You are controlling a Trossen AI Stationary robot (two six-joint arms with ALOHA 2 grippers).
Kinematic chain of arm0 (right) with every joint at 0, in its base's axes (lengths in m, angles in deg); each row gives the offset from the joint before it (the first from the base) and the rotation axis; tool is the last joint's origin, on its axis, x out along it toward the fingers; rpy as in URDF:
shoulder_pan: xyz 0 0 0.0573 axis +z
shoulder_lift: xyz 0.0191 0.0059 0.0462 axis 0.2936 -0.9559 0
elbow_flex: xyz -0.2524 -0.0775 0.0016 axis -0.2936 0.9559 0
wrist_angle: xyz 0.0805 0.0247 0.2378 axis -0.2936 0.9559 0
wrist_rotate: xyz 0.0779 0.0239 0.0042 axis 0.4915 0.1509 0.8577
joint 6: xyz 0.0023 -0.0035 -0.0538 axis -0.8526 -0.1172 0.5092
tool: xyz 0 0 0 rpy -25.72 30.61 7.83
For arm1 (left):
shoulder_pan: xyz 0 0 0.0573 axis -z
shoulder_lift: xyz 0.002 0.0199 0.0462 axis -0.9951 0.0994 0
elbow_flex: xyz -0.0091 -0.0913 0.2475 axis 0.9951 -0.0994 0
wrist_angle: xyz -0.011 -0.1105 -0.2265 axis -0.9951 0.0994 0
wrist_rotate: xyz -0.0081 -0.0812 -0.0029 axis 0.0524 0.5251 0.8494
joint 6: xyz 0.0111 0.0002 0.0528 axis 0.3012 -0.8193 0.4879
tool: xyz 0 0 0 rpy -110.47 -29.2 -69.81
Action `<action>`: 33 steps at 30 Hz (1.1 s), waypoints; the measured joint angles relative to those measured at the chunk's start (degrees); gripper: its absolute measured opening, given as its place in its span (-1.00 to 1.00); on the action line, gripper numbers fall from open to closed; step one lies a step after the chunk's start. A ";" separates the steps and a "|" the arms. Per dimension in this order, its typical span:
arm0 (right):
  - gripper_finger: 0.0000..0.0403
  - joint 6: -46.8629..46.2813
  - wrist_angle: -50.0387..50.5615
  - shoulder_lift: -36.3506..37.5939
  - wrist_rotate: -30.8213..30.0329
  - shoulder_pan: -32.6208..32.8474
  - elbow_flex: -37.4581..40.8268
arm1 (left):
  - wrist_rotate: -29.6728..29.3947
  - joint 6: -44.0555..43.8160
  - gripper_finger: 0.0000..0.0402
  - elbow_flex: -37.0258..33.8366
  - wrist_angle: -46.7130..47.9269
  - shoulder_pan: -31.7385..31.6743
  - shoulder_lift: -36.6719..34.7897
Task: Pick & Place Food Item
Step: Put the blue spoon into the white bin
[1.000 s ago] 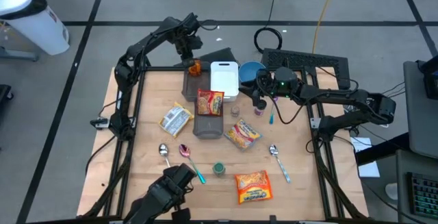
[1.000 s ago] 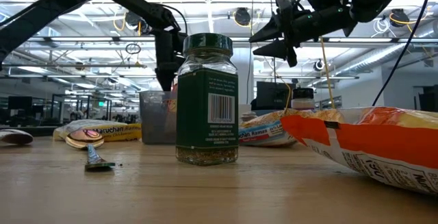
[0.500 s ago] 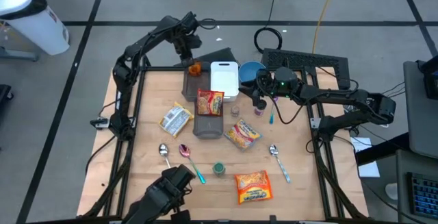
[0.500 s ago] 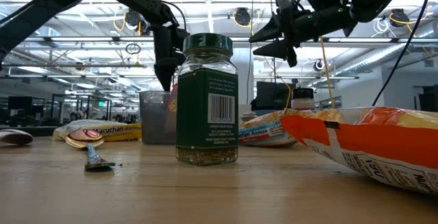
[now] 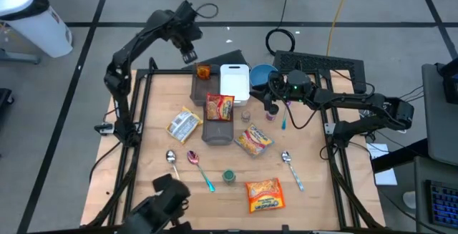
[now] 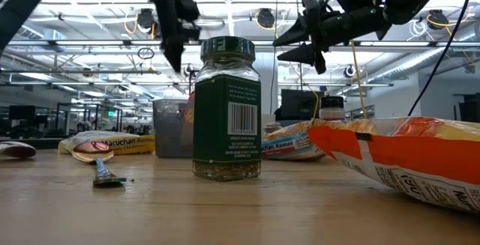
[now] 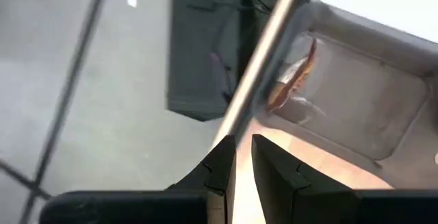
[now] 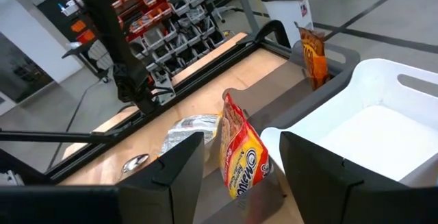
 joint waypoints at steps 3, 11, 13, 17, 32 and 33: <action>-0.08 -0.84 0.00 0.00 -0.08 0.00 0.00 | -1.66 -1.71 -0.71 0.01 -2.26 0.07 -4.90; -0.08 -1.07 0.00 0.00 -0.17 0.00 0.00 | -2.28 -13.39 -0.71 0.01 -11.54 1.51 -19.43; -0.08 -1.46 -0.02 0.00 -0.22 0.00 0.00 | -2.13 -16.54 -0.71 0.01 -13.09 2.34 -22.70; -0.08 -5.11 -0.02 0.00 -0.95 0.02 0.00 | -1.57 -22.49 -0.71 0.03 -14.07 4.13 -28.52; -0.08 -13.12 -0.04 0.00 -3.02 1.27 0.00 | 7.41 -38.00 -0.71 0.03 -4.51 12.09 -42.20; -0.08 -13.28 -0.04 0.00 -3.80 1.66 0.00 | 8.38 -38.29 -0.71 0.03 -3.31 12.86 -42.59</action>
